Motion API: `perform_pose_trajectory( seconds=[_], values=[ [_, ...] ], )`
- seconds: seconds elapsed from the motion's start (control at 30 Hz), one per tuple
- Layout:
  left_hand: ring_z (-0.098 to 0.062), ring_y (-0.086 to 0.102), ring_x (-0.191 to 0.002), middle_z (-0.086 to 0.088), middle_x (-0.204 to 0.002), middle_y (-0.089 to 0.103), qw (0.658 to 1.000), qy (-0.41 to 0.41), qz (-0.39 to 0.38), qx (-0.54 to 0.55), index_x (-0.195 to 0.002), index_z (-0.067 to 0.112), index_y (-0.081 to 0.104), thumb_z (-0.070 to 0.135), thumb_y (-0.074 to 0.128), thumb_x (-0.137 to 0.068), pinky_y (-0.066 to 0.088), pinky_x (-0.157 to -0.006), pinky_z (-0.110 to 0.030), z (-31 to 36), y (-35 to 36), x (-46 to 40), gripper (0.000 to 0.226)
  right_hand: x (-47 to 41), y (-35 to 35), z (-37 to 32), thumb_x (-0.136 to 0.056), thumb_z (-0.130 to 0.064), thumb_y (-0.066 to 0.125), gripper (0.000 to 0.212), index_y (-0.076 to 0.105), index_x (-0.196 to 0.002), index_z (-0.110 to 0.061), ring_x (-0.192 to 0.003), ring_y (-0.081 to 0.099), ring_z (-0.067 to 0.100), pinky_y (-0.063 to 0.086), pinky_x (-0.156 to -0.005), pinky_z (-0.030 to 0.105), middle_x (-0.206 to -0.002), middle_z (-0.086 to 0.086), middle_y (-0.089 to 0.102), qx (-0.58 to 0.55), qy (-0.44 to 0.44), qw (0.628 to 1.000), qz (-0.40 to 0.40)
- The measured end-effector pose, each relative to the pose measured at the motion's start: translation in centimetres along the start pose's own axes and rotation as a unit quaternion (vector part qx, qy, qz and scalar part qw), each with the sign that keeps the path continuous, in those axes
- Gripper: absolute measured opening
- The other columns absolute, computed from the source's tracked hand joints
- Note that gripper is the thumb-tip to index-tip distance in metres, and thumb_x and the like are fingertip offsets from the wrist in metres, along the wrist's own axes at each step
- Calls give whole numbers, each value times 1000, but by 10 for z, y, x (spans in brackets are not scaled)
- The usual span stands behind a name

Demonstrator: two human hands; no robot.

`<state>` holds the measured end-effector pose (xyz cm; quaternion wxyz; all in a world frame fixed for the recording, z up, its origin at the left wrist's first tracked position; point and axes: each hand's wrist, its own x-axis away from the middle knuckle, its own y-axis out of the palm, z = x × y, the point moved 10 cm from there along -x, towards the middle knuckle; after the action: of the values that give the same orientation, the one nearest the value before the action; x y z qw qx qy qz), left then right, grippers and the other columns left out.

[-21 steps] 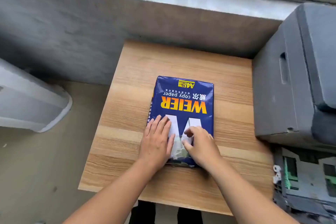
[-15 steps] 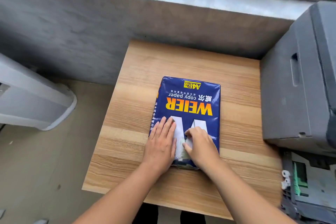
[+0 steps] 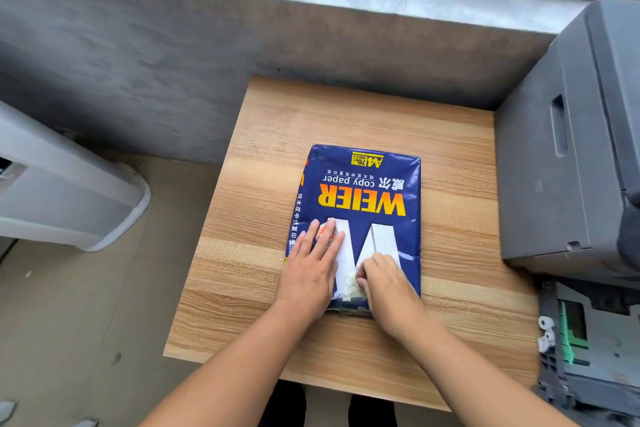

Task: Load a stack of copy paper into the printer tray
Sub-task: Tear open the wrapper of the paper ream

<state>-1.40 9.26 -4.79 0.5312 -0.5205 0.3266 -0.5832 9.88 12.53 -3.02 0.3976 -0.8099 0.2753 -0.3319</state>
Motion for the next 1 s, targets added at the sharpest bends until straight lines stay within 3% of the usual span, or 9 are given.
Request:
perform_pose_trajectory(
  seconds=[0.17,0.33,0.47,0.57,0.67,0.73,0.83,0.9,1.0],
  values=[
    [-25,-8,-151,2,-164,-7,1000,-9,-16,-21,-155,24,2,35,24,-104,5,-123,-42,2,3,-1,57,73,14,-25,-77,-22,71,19,53,-80,-26,-77,52,19,35,-74,32,-83,-6,53,122,-61,991,6],
    [-25,-13,-150,2,-165,-9,999,-10,-18,-27,-155,24,-2,37,23,-104,4,-123,-43,3,6,-1,58,95,22,-37,-75,-24,72,16,57,-83,-22,-114,61,25,30,-102,37,-120,4,62,119,-86,989,31],
    [-25,-5,-151,0,-166,0,1000,0,-3,-21,-155,22,7,36,23,-103,9,-123,-45,2,5,0,56,113,41,-45,-77,-15,59,12,59,-88,-21,-104,67,22,33,-105,33,-112,0,67,89,-124,988,12],
    [-24,-6,-151,0,-165,-2,1000,-5,-2,-24,-155,23,6,36,16,-102,5,-123,-45,1,6,1,55,132,70,-45,-71,-15,66,16,65,-87,-15,-126,63,26,29,-114,40,-133,10,68,105,-121,987,-25],
    [-24,-9,-151,0,-165,-4,1000,-6,-1,-25,-155,22,4,35,14,-104,3,-123,-46,2,7,2,54,137,58,-26,-95,-24,55,17,65,-105,-15,-139,48,3,31,-119,27,-144,-11,60,-128,5,992,15],
    [-24,-5,-151,-1,-165,0,1000,-6,7,-17,-155,20,9,37,13,-101,4,-123,-46,2,3,3,56,134,52,12,-101,-18,50,17,64,-111,-17,-117,67,2,48,-107,33,-118,-10,76,-401,205,889,78],
    [-23,-7,-151,-1,-165,-1,1000,-5,7,-13,-155,19,8,38,13,-102,3,-123,-46,2,2,5,57,146,55,59,-102,-8,49,24,57,-124,-10,-85,79,23,60,-90,44,-90,13,80,-562,404,681,238],
    [-23,-8,-151,-1,-165,-2,1000,-5,12,-8,-155,19,7,36,16,-104,2,-123,-45,2,1,7,55,146,58,67,-100,-6,53,30,55,-130,-9,-80,79,27,61,-88,45,-87,13,79,-574,432,640,273],
    [-21,-9,-151,0,-165,-4,1000,-3,14,-3,-155,19,7,35,18,-105,2,-123,-45,1,-1,8,54,142,59,69,-97,-6,57,37,56,-134,-9,-72,79,20,62,-83,41,-94,8,78,-554,444,636,304]
  ],
)
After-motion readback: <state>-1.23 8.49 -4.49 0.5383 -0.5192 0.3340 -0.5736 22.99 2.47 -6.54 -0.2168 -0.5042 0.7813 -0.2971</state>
